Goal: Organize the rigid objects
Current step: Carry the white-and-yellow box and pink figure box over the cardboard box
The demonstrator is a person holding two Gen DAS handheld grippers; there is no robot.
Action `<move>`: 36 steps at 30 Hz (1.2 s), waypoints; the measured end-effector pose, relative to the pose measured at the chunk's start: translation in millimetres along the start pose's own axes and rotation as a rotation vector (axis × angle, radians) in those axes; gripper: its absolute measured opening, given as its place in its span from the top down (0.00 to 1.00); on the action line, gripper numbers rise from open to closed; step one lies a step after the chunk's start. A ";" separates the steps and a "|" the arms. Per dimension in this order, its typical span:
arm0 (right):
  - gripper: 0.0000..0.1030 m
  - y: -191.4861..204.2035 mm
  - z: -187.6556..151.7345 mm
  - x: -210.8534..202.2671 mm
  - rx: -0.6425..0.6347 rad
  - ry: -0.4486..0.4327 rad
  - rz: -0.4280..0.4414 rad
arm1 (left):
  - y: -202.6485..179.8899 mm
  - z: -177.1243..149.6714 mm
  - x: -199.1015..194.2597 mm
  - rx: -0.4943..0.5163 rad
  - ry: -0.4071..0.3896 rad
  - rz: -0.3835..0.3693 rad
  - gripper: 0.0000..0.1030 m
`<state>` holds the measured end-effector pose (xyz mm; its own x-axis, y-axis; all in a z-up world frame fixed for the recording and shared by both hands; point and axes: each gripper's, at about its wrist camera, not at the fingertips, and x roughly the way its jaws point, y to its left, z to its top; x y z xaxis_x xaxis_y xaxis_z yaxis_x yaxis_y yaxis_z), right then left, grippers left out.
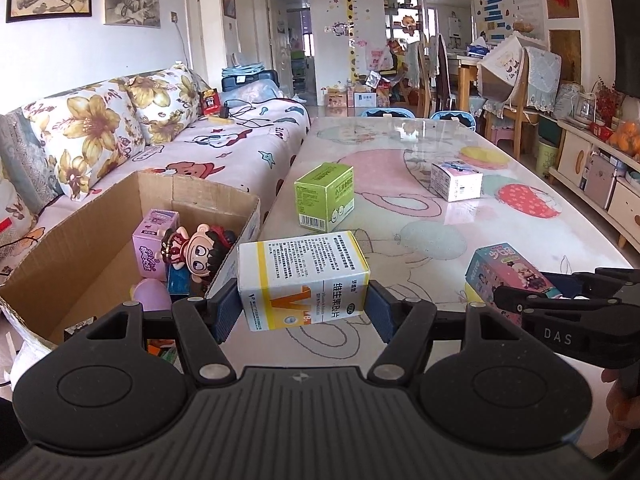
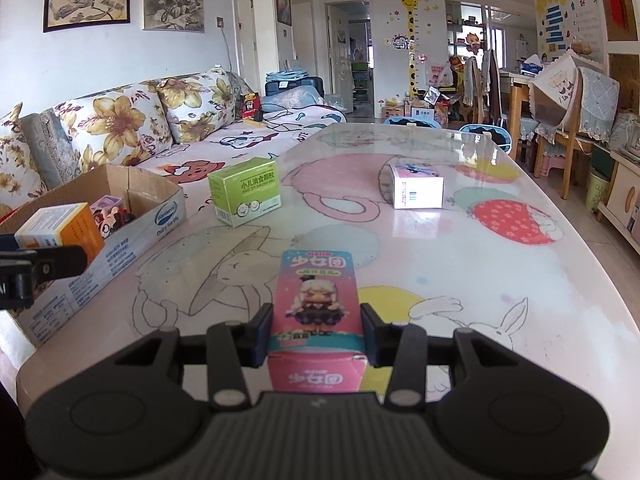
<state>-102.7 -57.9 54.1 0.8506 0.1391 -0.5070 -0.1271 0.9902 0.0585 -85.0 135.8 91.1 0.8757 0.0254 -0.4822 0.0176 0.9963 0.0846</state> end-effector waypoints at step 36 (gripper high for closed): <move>0.58 182.0 91.4 66.9 -0.261 -0.024 0.375 | 152.1 50.1 30.4 -0.314 0.028 0.238 0.20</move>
<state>-22.3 133.0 109.4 0.7324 0.4904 -0.4722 -0.5501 0.8350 0.0140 -31.5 284.0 132.9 0.8239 0.2569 -0.5052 -0.3369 0.9388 -0.0721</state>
